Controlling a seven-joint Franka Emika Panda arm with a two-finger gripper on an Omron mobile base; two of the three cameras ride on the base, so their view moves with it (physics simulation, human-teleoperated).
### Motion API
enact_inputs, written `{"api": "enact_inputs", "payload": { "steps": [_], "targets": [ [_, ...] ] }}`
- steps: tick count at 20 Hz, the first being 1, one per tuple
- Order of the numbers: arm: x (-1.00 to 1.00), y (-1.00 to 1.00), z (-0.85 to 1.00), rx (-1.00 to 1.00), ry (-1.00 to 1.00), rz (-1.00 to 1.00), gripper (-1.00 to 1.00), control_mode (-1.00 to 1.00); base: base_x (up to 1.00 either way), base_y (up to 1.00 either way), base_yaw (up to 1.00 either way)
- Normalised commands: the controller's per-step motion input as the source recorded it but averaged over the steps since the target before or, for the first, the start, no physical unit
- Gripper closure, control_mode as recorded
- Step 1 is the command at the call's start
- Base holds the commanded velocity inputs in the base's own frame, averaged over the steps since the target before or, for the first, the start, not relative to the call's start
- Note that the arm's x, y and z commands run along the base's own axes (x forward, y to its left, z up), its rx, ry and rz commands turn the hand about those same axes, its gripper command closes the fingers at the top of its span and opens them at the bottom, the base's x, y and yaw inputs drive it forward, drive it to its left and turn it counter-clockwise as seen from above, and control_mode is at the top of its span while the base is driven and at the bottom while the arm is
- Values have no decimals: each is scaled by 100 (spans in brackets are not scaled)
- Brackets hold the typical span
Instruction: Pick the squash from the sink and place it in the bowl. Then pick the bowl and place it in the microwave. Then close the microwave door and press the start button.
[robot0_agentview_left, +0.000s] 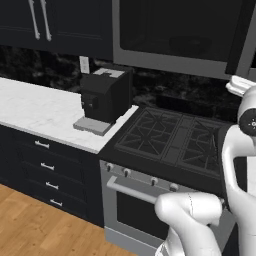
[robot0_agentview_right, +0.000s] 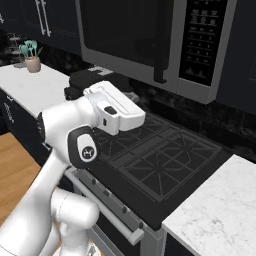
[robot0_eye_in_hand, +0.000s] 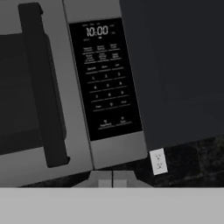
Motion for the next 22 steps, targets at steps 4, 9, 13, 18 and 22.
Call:
{"api": "enact_inputs", "payload": {
  "steps": [4, 9, 13, 18, 22],
  "targets": [
    [22, -23, 1, 0, 0, 0, 100, -100, 0, 0, 0],
    [20, -2, 7, 0, 0, 1, 100, -100, 0, 0, 0],
    [29, -28, 3, 2, 0, 6, 100, -100, 0, 0, 0],
    [30, -38, 9, 4, 0, 5, 100, -100, 0, 0, 0],
    [31, -27, 19, 5, 0, 1, 100, -100, 0, 0, 0]
  ]
}}
